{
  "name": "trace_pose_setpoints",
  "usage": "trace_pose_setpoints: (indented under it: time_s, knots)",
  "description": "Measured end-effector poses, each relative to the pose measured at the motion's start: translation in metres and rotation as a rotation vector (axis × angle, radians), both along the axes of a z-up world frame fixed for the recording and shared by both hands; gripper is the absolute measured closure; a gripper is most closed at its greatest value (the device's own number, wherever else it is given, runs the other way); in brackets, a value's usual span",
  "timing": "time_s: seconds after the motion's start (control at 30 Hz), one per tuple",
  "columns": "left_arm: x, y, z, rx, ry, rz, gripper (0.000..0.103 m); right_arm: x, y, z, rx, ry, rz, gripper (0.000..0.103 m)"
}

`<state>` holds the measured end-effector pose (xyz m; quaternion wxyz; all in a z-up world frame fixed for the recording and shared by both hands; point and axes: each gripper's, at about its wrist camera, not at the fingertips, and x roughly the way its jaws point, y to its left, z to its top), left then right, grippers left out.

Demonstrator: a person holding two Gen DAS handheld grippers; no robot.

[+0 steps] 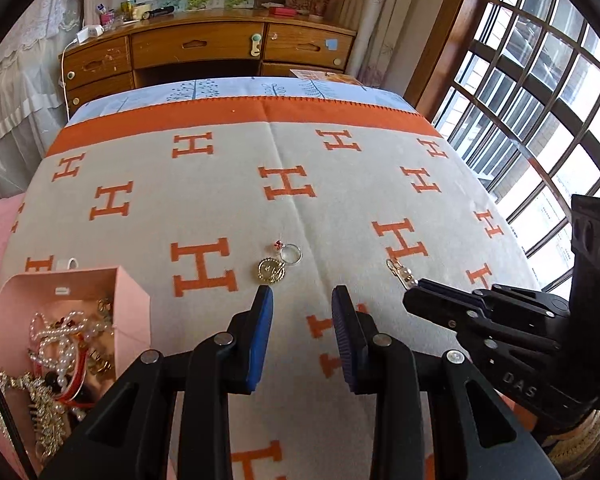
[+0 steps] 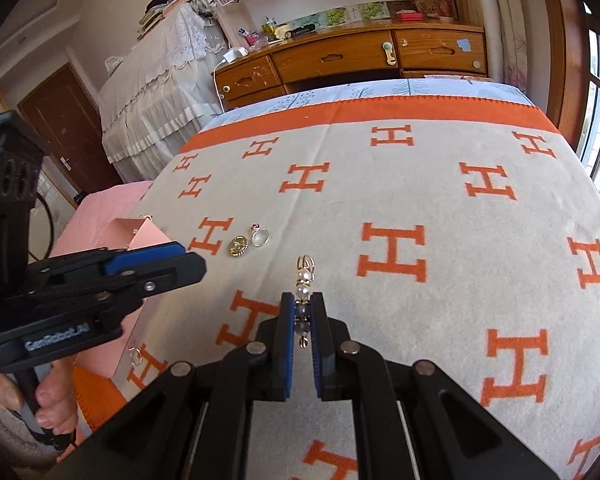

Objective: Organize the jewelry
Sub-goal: 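Grasp the gold coin pendant with the left tool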

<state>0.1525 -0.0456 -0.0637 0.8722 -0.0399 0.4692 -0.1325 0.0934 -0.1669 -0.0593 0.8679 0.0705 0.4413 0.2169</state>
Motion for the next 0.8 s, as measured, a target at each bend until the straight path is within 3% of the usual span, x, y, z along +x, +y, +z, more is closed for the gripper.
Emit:
trace_pose_setpoints:
  time_s: [0.33, 0.53, 0.63, 0.8]
  knots:
    - [0.025, -0.012, -0.030, 0.116, 0.035, 0.005, 0.075, -0.003, -0.007, 0.004, 0.076, -0.020, 0.038, 0.096]
    - [0.029, -0.020, -0.032, 0.185, 0.003, 0.000, 0.076, -0.001, -0.007, 0.001, 0.093, -0.015, 0.048, 0.096]
    - [0.029, -0.023, -0.031, 0.210, -0.014, -0.015, 0.086, 0.000, -0.008, 0.000, 0.095, -0.012, 0.046, 0.096]
    - [0.026, -0.025, -0.031, 0.231, -0.037, -0.017, 0.086, 0.000, -0.007, 0.000, 0.090, -0.018, 0.042, 0.096]
